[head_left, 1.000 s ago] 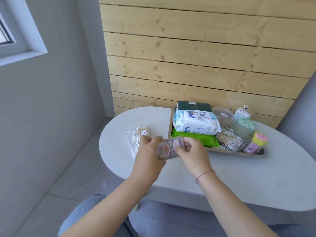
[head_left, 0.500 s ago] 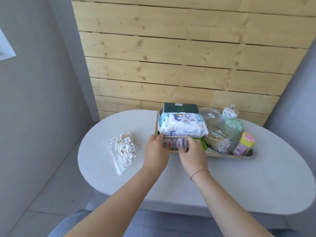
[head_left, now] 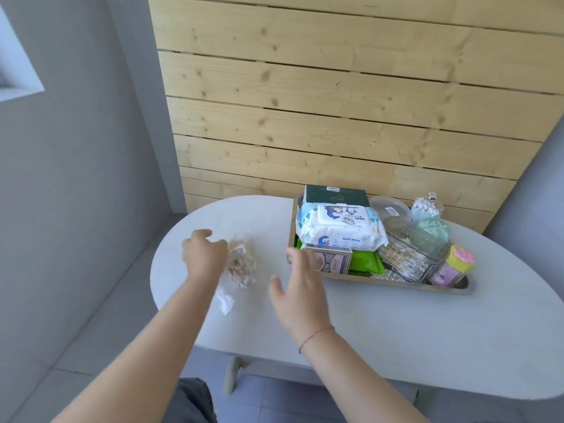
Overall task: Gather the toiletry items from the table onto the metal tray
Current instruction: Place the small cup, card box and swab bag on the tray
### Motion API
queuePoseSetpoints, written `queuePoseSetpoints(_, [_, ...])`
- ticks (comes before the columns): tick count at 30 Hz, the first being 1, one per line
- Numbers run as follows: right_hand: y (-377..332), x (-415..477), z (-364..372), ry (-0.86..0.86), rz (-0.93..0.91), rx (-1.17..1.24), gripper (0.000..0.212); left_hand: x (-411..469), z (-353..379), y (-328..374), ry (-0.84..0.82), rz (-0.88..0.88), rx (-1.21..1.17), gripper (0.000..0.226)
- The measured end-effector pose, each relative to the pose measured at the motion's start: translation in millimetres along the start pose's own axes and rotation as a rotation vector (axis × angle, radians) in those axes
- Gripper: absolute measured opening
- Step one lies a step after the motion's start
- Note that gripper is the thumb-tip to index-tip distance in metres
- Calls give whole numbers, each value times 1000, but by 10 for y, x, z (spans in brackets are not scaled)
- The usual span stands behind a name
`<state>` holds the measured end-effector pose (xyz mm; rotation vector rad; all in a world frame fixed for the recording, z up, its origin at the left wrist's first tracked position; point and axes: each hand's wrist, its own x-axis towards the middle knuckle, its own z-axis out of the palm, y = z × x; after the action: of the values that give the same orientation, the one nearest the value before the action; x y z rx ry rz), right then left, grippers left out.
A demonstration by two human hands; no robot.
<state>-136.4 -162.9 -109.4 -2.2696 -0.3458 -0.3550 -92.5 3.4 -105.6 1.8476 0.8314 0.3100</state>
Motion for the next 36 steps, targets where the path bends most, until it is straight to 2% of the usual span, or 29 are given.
queuePoseSetpoints(3, [-132, 110, 334, -298, -11, -103, 57, 142, -230, -55, -97, -196, -73, 12])
queuePoseSetpoints(7, [-265, 143, 627, -526, -36, -298, 75, 132, -303, -25, -229, -349, -390, 7])
queuePoseSetpoints(9, [-257, 133, 680, -497, -13, -324, 69, 78, -290, -7, -306, -377, -477, 7])
queuePoseSetpoints(11, [-238, 151, 666, -402, -33, -334, 54, 52, -313, -41, -350, -373, -522, 7])
queuePoseSetpoints(14, [-186, 213, 562, -337, -25, -241, 47, 19, -312, -116, -383, -303, -492, 9])
queuePoseSetpoints(17, [-144, 262, 443, -283, -11, -164, 39, -22, -304, -161, -301, -79, -379, 49])
queuePoseSetpoints(19, [-140, 317, 334, -232, -2, -109, 34, -60, -308, -131, -247, 177, -108, 61])
queuePoseSetpoints(21, [-174, 372, 210, -193, 25, 24, 28, -64, -325, -114, -166, 391, 175, 56])
queuePoseSetpoints(23, [-204, 413, 95, -181, 85, 205, 21, -67, -374, -90, -163, 472, 215, 34])
queuePoseSetpoints(26, [-203, 410, -45, -205, 176, 401, 15, -101, -448, -9, -324, 420, 22, 8])
queuePoseSetpoints(29, [-152, 376, -163, -280, 177, 502, 53, -174, -482, 62, -429, 345, -202, 10])
queuePoseSetpoints(31, [-105, 367, -194, -308, 215, 603, 66, -202, -482, 80, -460, 300, -320, 13])
queuePoseSetpoints(33, [-34, 365, -193, -304, 274, 679, 55, -216, -469, 91, -489, 265, -418, 14])
queuePoseSetpoints(36, [16, 352, -141, -272, 355, 845, 13, -233, -442, 80, -591, 147, -529, 11])
